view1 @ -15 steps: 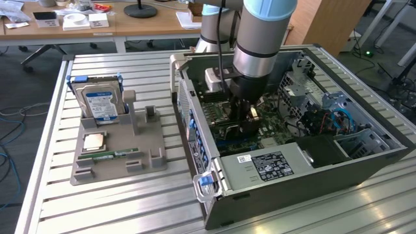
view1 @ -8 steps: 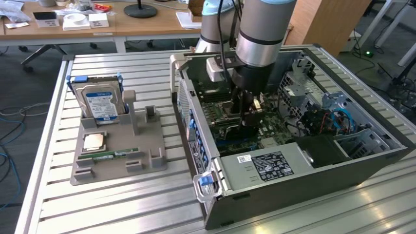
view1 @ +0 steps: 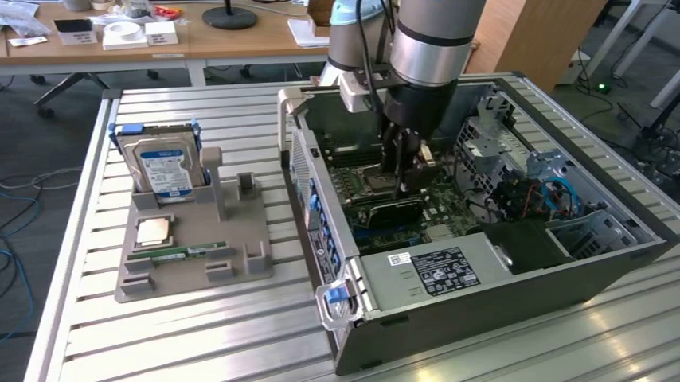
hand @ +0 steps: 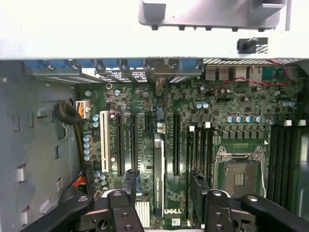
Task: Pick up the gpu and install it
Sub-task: 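Insert the gpu into the slot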
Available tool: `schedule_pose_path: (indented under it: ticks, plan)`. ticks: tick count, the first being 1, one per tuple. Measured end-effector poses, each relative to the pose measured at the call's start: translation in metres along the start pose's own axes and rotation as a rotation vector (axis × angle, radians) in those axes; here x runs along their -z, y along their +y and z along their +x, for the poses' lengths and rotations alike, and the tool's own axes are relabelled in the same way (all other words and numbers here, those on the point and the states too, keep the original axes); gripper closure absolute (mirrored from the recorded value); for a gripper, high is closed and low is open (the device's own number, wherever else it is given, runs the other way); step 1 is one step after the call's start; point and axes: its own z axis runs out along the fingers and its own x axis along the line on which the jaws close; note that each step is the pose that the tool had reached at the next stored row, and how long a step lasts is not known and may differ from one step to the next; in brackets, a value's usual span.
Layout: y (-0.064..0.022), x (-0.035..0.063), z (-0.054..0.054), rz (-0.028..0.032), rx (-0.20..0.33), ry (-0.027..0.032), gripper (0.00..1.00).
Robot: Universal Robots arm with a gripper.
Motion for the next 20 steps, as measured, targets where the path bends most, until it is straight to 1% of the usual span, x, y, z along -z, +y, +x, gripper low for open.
schedule_pose_path:
  ticks: [2, 12, 15, 20]
  plan:
    - [-0.0002, 0.0036, 0.0000, -0.0001, 0.000, 0.0000, 0.43]
    - [-0.0002, 0.0038, 0.0000, -0.0001, 0.000, 0.0000, 0.43]
    - [-0.0003, 0.0062, -0.0001, -0.0001, 0.000, 0.0001, 0.43]
    - [-0.0003, 0.0062, -0.0001, 0.0001, 0.000, 0.0000, 0.43]
